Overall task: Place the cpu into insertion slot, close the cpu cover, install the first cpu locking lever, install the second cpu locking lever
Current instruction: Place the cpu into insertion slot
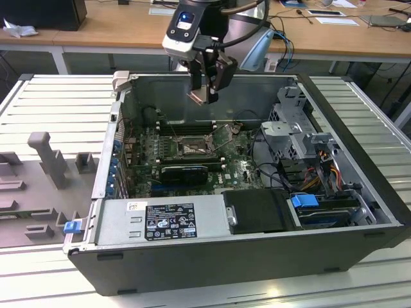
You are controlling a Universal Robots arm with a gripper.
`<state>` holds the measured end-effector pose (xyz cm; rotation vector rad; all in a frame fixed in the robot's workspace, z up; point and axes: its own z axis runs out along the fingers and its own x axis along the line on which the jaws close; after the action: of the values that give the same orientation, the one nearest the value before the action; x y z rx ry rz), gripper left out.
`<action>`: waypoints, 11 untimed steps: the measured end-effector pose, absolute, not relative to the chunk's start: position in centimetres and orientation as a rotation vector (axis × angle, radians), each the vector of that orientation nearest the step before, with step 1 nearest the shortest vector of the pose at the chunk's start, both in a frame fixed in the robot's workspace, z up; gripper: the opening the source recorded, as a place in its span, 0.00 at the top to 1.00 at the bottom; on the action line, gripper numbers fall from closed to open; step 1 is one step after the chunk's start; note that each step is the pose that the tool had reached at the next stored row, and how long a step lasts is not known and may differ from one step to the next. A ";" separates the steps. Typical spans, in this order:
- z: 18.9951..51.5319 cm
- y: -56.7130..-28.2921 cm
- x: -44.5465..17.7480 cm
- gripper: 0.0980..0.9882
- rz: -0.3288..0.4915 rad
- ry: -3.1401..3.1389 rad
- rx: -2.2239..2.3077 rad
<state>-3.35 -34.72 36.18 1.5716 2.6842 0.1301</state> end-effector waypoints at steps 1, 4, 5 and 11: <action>36.2 -34.7 -3.4 0.52 0.130 2.679 1.580; 36.2 -34.7 -3.4 0.52 0.129 2.648 1.628; 36.2 -34.7 -3.4 0.52 0.129 2.643 1.636; 36.1 -34.7 -3.4 0.52 0.126 2.536 1.790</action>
<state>-3.35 -34.72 36.13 1.7898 2.5356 0.1257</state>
